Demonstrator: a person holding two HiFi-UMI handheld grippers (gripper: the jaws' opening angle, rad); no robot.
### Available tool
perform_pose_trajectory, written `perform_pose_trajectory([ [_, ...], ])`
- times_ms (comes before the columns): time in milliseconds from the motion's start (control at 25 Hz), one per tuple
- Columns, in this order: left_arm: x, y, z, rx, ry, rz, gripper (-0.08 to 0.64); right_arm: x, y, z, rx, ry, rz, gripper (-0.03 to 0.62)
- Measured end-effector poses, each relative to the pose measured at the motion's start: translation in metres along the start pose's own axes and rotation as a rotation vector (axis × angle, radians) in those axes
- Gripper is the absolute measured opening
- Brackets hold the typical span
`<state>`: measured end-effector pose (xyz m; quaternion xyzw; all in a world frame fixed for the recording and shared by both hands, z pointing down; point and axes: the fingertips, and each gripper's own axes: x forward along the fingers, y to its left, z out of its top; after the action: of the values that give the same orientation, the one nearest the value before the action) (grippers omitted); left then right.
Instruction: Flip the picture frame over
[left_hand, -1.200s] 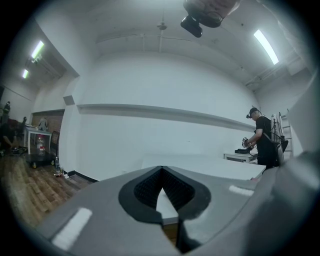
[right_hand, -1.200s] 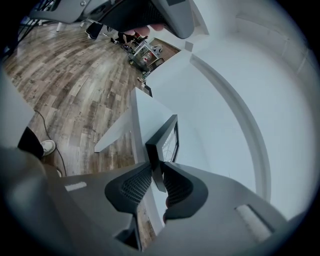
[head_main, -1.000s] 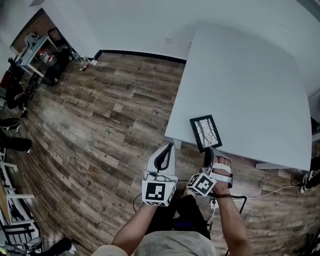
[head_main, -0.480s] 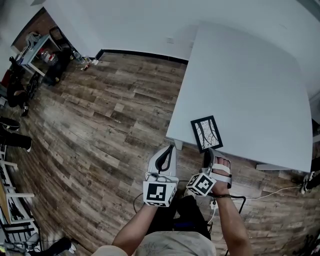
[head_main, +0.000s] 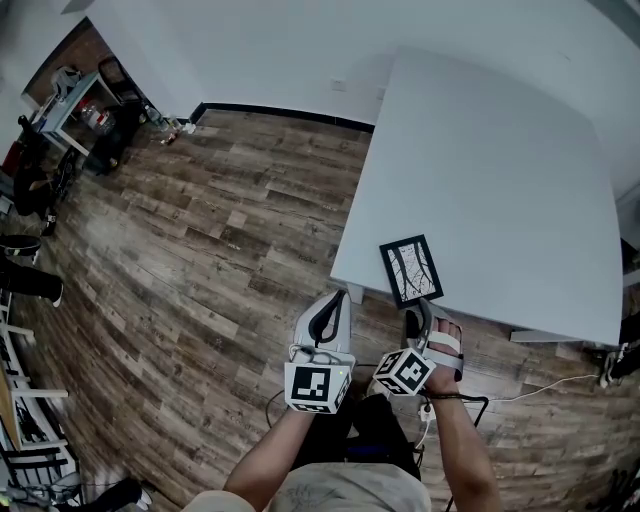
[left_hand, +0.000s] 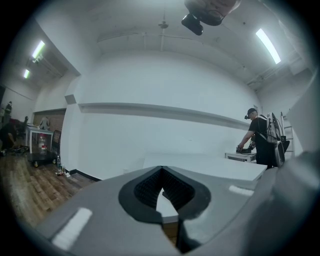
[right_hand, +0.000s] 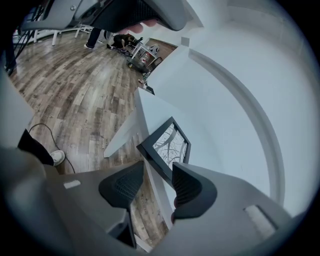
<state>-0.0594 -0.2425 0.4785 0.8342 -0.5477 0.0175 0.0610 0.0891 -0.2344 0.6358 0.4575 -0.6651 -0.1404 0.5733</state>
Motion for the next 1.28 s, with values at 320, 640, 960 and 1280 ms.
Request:
perform_pose_trajectory([
  [320, 0.005, 0.003, 0.016, 0.007, -0.029, -0.002, 0.0, -0.027, -0.032, 0.005, 0.2, -0.078, -0.018, 0.201],
  [640, 0.004, 0.005, 0.044, 0.018, -0.065, -0.008, 0.0, -0.07, -0.097, 0.014, 0.583, -0.24, -0.012, 0.178],
  [960, -0.006, 0.011, 0.064, 0.006, -0.026, -0.008, 0.0, -0.119, -0.167, 0.017, 0.928, -0.489, -0.01, 0.089],
  [1280, -0.018, 0.011, 0.086, 0.008, -0.023, 0.0, 0.0, -0.153, -0.196, 0.015, 1.01, -0.608, -0.057, 0.04],
])
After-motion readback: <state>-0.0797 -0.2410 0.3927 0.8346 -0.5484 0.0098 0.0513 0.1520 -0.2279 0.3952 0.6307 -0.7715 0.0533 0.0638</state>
